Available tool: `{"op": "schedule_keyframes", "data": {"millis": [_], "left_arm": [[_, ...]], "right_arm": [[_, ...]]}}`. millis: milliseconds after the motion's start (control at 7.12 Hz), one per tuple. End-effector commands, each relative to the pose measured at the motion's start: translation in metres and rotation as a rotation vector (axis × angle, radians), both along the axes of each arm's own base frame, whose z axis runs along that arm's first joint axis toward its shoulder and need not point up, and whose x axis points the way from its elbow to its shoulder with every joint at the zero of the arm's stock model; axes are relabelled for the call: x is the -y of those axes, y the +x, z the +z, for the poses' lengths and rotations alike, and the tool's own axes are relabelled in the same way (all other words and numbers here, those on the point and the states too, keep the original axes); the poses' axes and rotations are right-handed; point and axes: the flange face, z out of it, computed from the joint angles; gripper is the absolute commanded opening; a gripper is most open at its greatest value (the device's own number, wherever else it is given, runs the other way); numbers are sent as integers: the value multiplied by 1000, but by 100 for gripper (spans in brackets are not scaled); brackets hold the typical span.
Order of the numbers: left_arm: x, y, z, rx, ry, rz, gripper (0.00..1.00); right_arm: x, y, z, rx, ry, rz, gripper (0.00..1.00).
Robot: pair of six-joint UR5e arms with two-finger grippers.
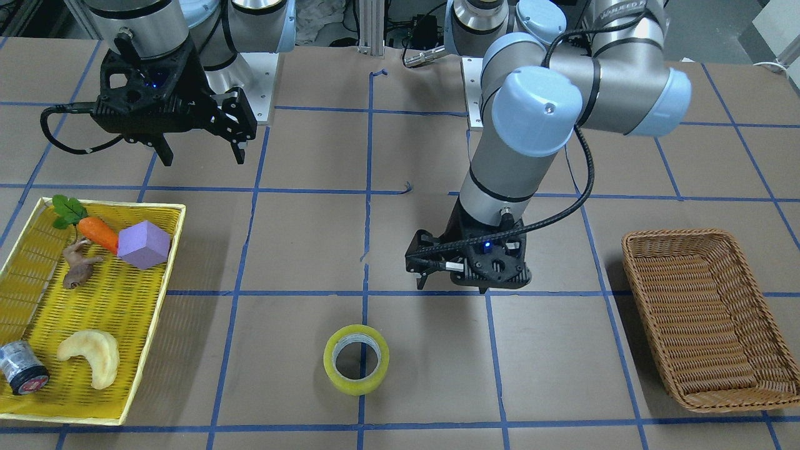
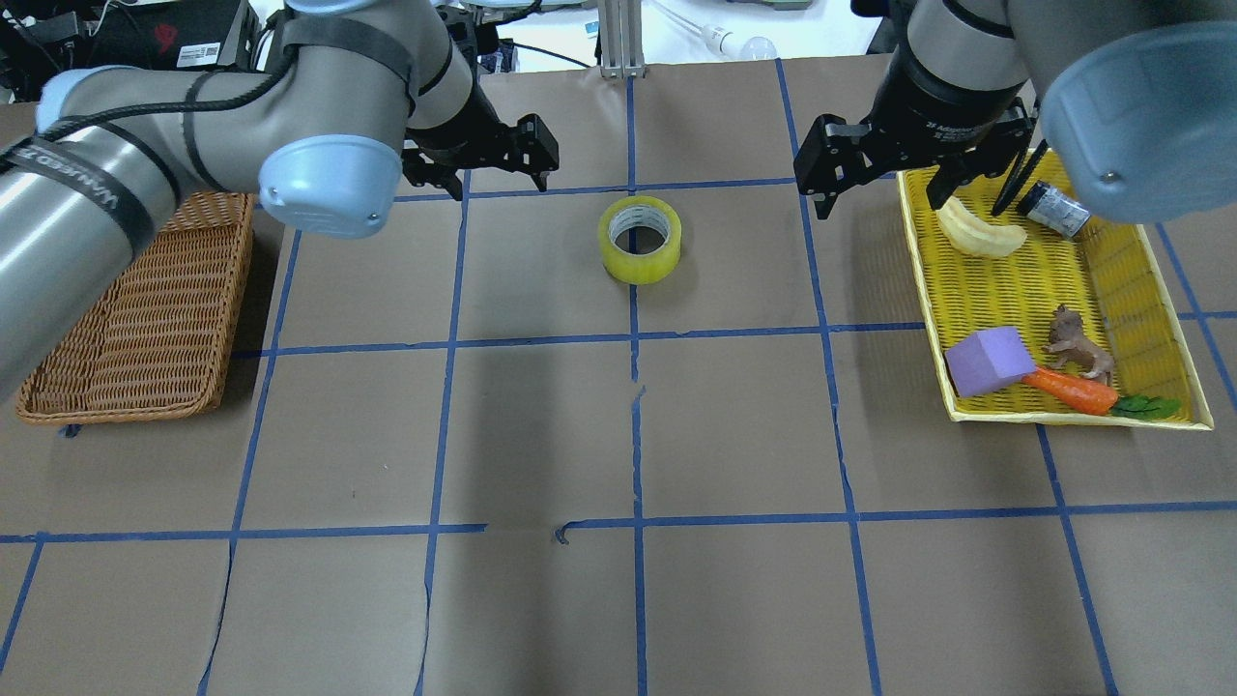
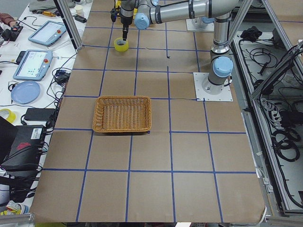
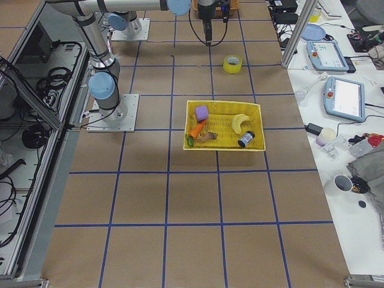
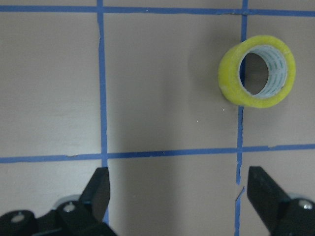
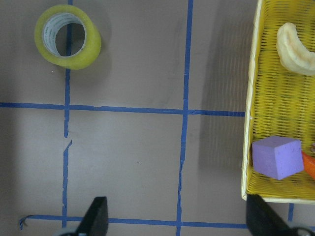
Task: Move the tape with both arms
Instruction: 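Reach the left gripper to the tape roll and grasp its rim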
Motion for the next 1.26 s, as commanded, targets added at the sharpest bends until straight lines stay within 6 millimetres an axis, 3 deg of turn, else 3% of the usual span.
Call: {"op": "schedule_keyframes", "data": {"millis": [0,421,561,982,1123], "left_arm": [[29,-21,-59,-72,-32,7,98],[48,-44,-141,-123,3,-5,100],[49,-54,-155,-122,3,-15,100],[60,-58,-187,-118,28,-13,100],[61,-58,-199,-111,43,-14,92]], "right_arm": [[0,0,1,2,-2,4,100],[-1,1,0,2,0,6,100],[-1,1,0,2,0,6,100],[-1,1,0,2,0,4,100],[-1,1,0,2,0,4,100]]}}
